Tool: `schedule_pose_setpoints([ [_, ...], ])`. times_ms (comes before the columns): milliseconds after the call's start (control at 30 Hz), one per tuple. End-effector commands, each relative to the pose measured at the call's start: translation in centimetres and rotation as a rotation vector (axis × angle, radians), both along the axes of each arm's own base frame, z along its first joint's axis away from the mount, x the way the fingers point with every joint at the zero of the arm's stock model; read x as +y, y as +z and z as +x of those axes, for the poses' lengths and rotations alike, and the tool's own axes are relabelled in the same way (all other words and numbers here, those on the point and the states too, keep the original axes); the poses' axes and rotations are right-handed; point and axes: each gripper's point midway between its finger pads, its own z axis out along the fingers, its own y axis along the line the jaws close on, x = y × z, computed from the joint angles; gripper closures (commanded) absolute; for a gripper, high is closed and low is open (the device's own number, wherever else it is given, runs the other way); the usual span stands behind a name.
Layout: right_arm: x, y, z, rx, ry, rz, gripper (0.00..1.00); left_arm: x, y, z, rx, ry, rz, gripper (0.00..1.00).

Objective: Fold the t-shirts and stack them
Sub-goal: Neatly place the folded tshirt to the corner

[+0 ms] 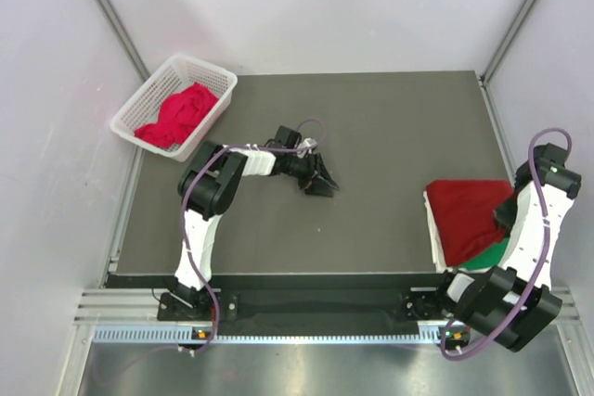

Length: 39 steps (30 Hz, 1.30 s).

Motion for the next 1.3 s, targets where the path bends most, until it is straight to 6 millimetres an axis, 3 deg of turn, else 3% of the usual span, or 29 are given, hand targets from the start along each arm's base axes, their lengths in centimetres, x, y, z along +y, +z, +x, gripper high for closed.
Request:
schedule_pose_setpoints([
  [0,-0.5,0.0,-1.5,0.03,-0.075,-0.044,0.97,0.1,3.2,1.5,-0.088,0.015,-0.083,0.59],
  [233,-0.9,0.3,-2.8,0.037,-0.122,-0.102,0.99,0.7,3.2,2.4,-0.087,0.039,-0.086,0.6],
  [367,-1.2,0.1,-2.4,0.025,-0.116,-0.111,0.97,0.6,2.8,2.6,-0.08,0.042,-0.087,0.6],
  [433,-1.2,-0.2,-2.4,0.041,-0.122,-0.105,0.9,0.6,2.8,2.5,-0.079,0.04,-0.088,0.61],
  [467,-1.3,-0.1,-2.5,0.044,-0.135,-0.109,0.75,0.7,2.7,2.4,-0.073,0.041,-0.087,0.61],
  [567,-2.5,0.9,-2.8,0.057,-0.179,-0.176,0.54,1.0,2.9,2.5,-0.083,0.045,-0.074,0.6],
  [667,-4.3,3.0,-1.8,0.051,-0.187,-0.231,0.39,1.2,2.9,2.6,-0.093,0.043,-0.065,0.59],
  [767,-6.1,5.7,0.9,-0.026,-0.166,-0.276,0.41,1.6,2.7,2.4,-0.094,0.041,-0.045,0.59],
  [833,-5.9,6.5,3.8,-0.133,-0.127,-0.219,0.5,1.8,2.7,2.4,-0.113,0.037,-0.032,0.59],
  [967,-2.8,4.8,7.0,-0.337,-0.075,-0.064,0.66,2.2,2.1,1.8,-0.089,0.039,-0.006,0.59],
  [1000,-2.0,2.6,6.6,-0.314,-0.077,-0.023,0.67,2.2,2.1,1.7,-0.087,0.039,-0.005,0.59],
  [1067,-1.5,0.9,6.6,-0.325,-0.091,0.003,0.69,2.4,2.2,1.6,-0.086,0.04,0.007,0.59],
  [1100,-0.9,-1.1,5.7,-0.285,-0.1,0.029,0.69,2.5,2.2,1.5,-0.088,0.039,0.013,0.59],
  [1200,-1.6,-4.3,4.8,-0.215,-0.11,0.012,0.72,2.9,2.2,1.1,-0.094,0.031,0.036,0.59],
  [1267,-3.5,-5.0,4.7,-0.16,-0.123,-0.059,0.74,3.1,2.3,0.9,-0.087,0.029,0.055,0.59],
])
